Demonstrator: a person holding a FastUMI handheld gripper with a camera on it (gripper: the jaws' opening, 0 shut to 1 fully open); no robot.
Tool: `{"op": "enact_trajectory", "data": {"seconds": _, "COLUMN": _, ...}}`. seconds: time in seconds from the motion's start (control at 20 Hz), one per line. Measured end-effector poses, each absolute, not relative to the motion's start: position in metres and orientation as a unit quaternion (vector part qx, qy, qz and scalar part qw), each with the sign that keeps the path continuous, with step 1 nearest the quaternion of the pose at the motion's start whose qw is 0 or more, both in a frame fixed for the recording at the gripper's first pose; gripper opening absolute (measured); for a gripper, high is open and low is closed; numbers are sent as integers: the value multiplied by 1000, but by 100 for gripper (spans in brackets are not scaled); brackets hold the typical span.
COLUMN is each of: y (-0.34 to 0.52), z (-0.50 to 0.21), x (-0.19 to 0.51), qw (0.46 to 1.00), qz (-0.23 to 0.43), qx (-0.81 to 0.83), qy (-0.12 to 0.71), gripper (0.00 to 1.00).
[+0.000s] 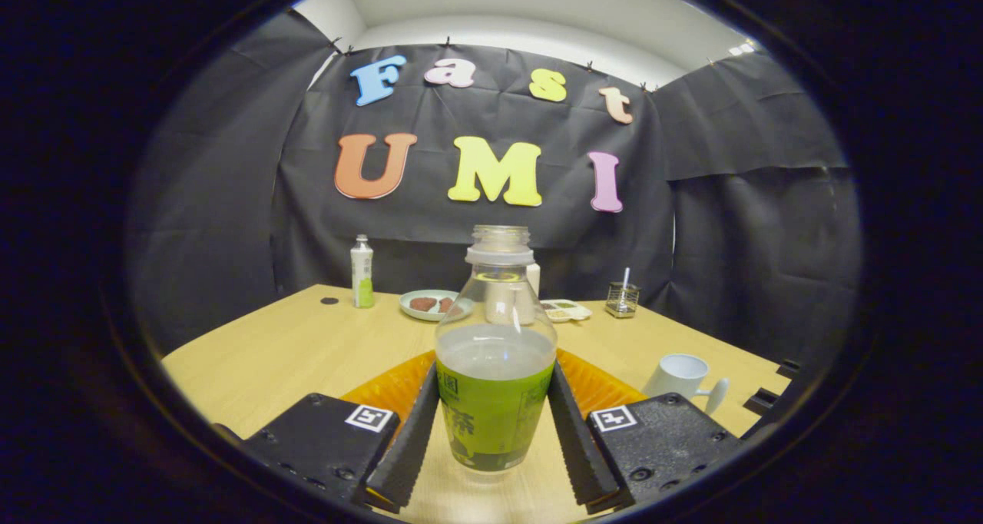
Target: Take the bottle from table, then pour the juice into the cup, finally place the bottle on the coaster
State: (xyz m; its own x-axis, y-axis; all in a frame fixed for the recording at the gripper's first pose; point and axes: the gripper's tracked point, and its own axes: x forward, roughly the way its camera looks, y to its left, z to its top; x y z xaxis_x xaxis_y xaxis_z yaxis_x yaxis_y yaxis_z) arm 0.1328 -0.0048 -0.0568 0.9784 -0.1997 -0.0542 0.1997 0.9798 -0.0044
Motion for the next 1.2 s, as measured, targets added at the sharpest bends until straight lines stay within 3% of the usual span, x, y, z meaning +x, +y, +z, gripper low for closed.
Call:
{"op": "enact_trajectory", "data": {"seconds": 0.45, "y": 13, "z": -5, "x": 112, "qw": 997, "qz": -60, "qx": 46, "qy": 17, "gripper": 79}}
{"op": "enact_trajectory", "data": {"seconds": 1.2, "y": -58, "z": -34, "x": 145, "qw": 976, "qz": -42, "qx": 208, "qy": 42, "gripper": 79}}
